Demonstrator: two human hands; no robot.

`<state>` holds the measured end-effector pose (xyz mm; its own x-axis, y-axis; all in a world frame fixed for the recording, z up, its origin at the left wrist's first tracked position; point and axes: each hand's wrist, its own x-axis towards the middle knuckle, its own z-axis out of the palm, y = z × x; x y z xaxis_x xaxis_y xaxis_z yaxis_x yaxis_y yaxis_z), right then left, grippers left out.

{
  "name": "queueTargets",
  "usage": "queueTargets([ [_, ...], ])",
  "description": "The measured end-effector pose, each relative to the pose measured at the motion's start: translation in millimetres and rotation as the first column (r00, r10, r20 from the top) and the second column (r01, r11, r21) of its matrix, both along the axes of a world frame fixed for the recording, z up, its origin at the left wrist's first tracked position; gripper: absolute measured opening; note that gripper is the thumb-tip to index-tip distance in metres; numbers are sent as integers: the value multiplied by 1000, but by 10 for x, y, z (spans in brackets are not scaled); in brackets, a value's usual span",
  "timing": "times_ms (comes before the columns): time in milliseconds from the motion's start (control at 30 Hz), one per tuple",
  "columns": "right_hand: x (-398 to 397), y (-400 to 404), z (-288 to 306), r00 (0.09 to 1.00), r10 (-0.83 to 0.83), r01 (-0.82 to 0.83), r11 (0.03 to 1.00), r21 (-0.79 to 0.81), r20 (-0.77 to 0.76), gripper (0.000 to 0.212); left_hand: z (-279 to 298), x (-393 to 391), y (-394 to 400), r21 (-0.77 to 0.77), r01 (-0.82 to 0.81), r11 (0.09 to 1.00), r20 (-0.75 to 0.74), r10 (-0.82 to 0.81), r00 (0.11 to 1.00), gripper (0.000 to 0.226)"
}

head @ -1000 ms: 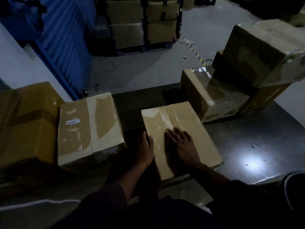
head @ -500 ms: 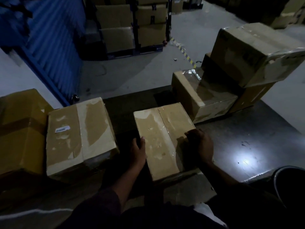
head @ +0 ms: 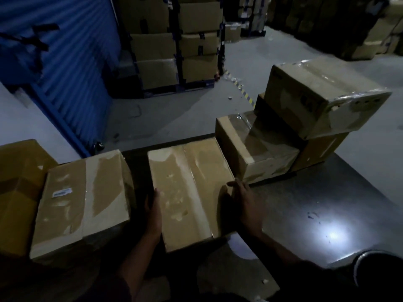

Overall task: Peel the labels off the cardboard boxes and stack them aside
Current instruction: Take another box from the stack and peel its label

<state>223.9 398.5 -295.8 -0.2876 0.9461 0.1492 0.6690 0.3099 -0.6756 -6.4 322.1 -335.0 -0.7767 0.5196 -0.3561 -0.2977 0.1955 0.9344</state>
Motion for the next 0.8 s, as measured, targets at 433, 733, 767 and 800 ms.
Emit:
queueTargets([
  [433, 423, 1654, 1226, 994, 113, -108, 934, 340, 6, 37, 1412, 455, 1572, 298, -72, 952, -145, 120, 982, 53],
  [733, 1096, 2862, 1529, 975, 35, -112, 929, 352, 217, 30, 1525, 1331, 2557, 271, 152, 950, -141, -117, 983, 38],
  [767, 1148, 2955, 1517, 972, 49, -127, 932, 339, 230, 26, 1498, 1387, 2630, 255, 181, 950, -143, -148, 979, 37],
  [800, 1187, 3024, 1493, 967, 71, -151, 933, 327, 244, 22, 1461, 1441, 2685, 240, 211, 948, -151, -179, 972, 39],
])
